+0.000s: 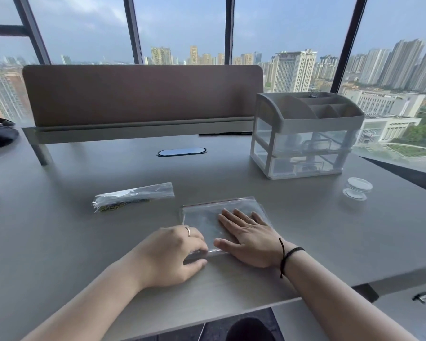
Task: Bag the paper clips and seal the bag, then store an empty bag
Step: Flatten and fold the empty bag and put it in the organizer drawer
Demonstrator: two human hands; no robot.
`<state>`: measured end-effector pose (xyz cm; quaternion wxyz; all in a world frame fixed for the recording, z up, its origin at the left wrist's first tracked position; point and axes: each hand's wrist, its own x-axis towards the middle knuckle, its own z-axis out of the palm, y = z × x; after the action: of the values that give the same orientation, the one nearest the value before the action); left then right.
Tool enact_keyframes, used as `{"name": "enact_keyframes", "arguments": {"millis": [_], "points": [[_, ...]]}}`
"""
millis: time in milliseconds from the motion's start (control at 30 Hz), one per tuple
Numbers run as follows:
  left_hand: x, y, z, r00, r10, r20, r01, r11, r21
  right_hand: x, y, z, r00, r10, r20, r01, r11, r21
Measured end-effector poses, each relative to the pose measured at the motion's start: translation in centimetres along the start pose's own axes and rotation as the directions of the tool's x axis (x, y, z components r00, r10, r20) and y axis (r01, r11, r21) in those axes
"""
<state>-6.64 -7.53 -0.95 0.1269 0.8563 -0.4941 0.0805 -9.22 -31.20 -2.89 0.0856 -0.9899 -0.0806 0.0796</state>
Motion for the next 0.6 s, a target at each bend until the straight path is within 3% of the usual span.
{"name": "enact_keyframes", "arguments": {"millis": [100, 200, 267, 333, 433, 600], "points": [[0.4, 0.9, -0.5, 0.991, 0.023, 0.131, -0.048, 0.98, 0.194, 0.0, -0.1, -0.1, 1.0, 0.008, 0.008, -0.008, 1.0, 0.013], [1.4, 1.8, -1.0, 0.948, -0.095, 0.304, -0.01, 0.944, 0.329, 0.0, 0.0, 0.0, 1.0, 0.007, -0.004, -0.007, 0.999, 0.032], [1.9, 1.8, -1.2, 0.94, -0.147, 0.308, 0.034, 0.938, 0.344, -0.2, -0.1, -0.1, 1.0, -0.005, -0.022, 0.006, 0.998, 0.055], [2.1, 1.2, -1.0, 0.958, -0.16, 0.236, 0.092, 0.957, 0.275, -0.6, 0.1, -0.1, 0.996, -0.033, -0.078, 0.04, 0.995, 0.095], [1.6, 0.3, -0.7, 0.982, -0.187, 0.036, 0.187, 0.982, 0.0, -1.5, 0.5, 0.0, 0.963, -0.075, -0.258, 0.114, 0.983, 0.14], [0.5, -0.9, -0.7, 0.924, -0.341, -0.17, 0.282, 0.912, -0.296, -3.1, 2.3, -0.1, 0.901, -0.092, -0.424, 0.155, 0.981, 0.114]]}}
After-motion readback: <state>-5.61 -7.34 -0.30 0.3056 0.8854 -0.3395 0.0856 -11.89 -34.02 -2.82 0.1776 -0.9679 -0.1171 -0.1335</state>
